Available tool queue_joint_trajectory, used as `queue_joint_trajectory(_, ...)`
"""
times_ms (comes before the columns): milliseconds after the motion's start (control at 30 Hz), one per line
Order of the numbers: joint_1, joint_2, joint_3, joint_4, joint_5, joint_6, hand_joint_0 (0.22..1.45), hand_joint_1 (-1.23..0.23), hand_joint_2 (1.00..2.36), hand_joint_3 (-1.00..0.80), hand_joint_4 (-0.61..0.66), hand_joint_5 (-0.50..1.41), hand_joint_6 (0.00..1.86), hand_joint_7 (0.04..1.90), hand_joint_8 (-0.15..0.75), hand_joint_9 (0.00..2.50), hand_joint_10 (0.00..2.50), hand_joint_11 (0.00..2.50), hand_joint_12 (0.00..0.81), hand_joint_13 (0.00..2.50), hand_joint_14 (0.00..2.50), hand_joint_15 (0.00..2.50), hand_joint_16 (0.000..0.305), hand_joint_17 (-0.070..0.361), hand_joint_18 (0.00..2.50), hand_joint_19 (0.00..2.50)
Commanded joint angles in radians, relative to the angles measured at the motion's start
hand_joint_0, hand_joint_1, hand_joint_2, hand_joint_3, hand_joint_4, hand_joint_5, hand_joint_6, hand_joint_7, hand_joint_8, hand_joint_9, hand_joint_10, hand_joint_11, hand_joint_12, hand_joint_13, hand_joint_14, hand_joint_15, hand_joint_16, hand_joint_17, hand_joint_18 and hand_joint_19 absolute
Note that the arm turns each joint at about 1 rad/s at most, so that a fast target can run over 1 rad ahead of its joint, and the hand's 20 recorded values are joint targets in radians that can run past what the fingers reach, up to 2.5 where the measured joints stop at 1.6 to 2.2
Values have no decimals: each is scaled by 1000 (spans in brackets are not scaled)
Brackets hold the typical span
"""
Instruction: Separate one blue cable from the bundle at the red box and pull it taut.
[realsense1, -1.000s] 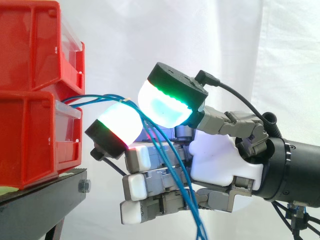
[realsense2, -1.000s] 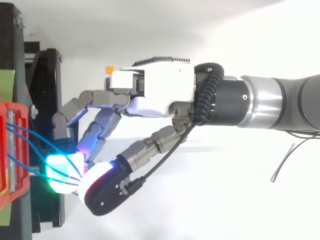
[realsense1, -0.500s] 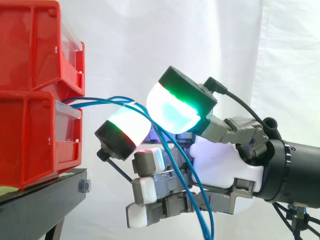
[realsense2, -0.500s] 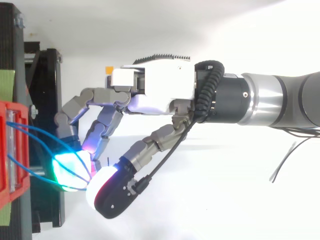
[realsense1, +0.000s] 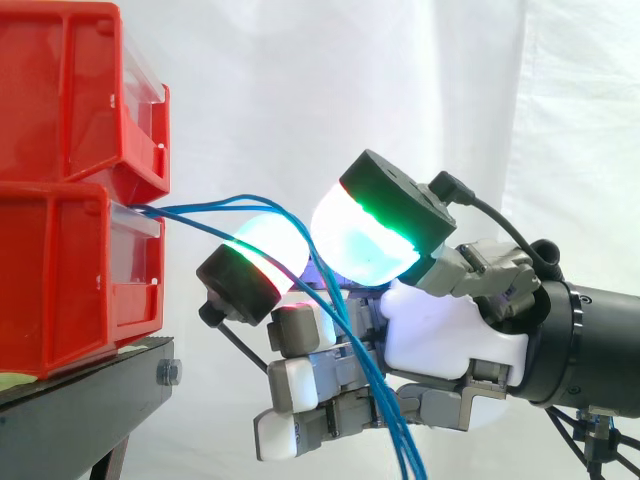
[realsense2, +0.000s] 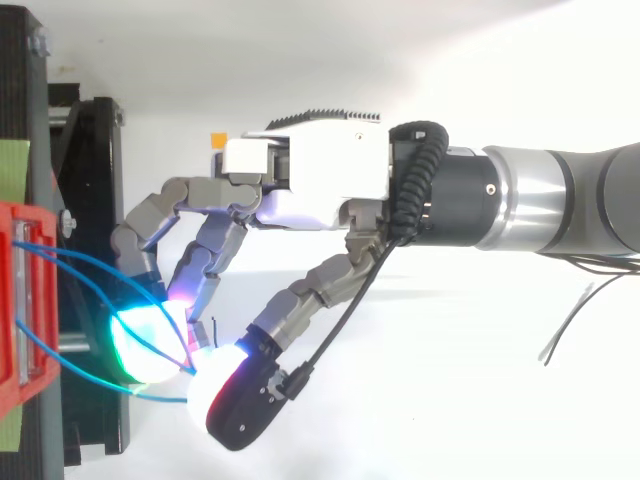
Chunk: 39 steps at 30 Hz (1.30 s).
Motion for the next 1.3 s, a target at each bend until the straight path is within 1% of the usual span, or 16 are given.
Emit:
queue_joint_trajectory(0,0,0,0,0,0,0,556,-961,1000,-500,150,-139,910,1041,423,1115,24,911,437,1124,23,597,42,95,861,403)
queue_joint_trajectory(33,-2,0,1,-2,0,0,539,-937,1000,-500,163,-136,902,1024,425,1121,21,905,440,1130,23,595,43,97,867,405)
queue_joint_trajectory(67,0,0,1,-2,0,0,525,-849,1000,-500,178,-132,881,1019,434,1144,20,911,442,1143,23,594,44,99,877,411)
queue_joint_trajectory(100,-2,0,1,-2,0,0,524,-805,1000,-500,180,-131,877,1006,433,1147,20,900,447,1151,22,594,44,99,878,413)
queue_joint_trajectory(133,0,0,1,-3,0,0,531,-704,1000,-500,191,-126,863,1007,426,1152,20,881,444,1161,22,591,44,99,882,420)
queue_joint_trajectory(167,-2,1,1,-3,0,0,568,-633,1000,-500,179,-123,849,1016,426,1168,18,880,436,1158,21,599,43,96,873,435)
queue_joint_trajectory(267,-2,0,1,-5,0,-3,612,-601,1000,-500,151,-124,829,1069,418,1157,22,880,433,1151,21,600,42,95,867,443)
queue_joint_trajectory(433,-3,1,7,-6,0,-12,647,-642,1000,-500,134,-133,837,1083,414,1128,21,862,438,1144,23,604,44,98,865,479)
queue_joint_trajectory(533,-3,0,10,-9,2,-20,646,-687,1009,-401,148,-146,851,1071,423,1110,21,867,445,1137,21,612,46,103,878,494)
queue_joint_trajectory(567,-3,0,10,-11,0,-20,644,-709,1012,-350,147,-149,854,1101,426,1105,22,878,447,1130,23,612,47,105,880,497)
queue_joint_trajectory(667,-5,1,10,-18,2,-28,654,-771,1014,-312,157,-160,870,1101,420,1071,21,875,454,1122,23,611,48,108,882,488)
queue_joint_trajectory(800,-8,1,10,-26,0,-40,710,-837,1009,-390,164,-173,882,1126,424,1047,20,877,454,1111,21,604,48,107,884,451)
queue_joint_trajectory(867,-11,0,9,-26,0,-68,738,-845,1003,-467,171,-176,886,1101,427,1034,21,883,452,1101,23,600,47,106,877,432)
queue_joint_trajectory(933,-11,0,9,-26,-2,-81,749,-858,1000,-500,170,-176,885,1120,427,1030,23,890,451,1099,24,603,47,106,877,426)
queue_joint_trajectory(1167,-14,0,10,-23,-14,-89,788,-913,1000,-500,142,-181,911,1078,418,1053,21,938,434,1105,22,602,45,101,874,388)
queue_joint_trajectory(1267,-14,1,10,-23,-14,-94,759,-944,1000,-500,168,-177,919,1053,414,1065,21,963,435,1108,24,607,44,100,873,386)
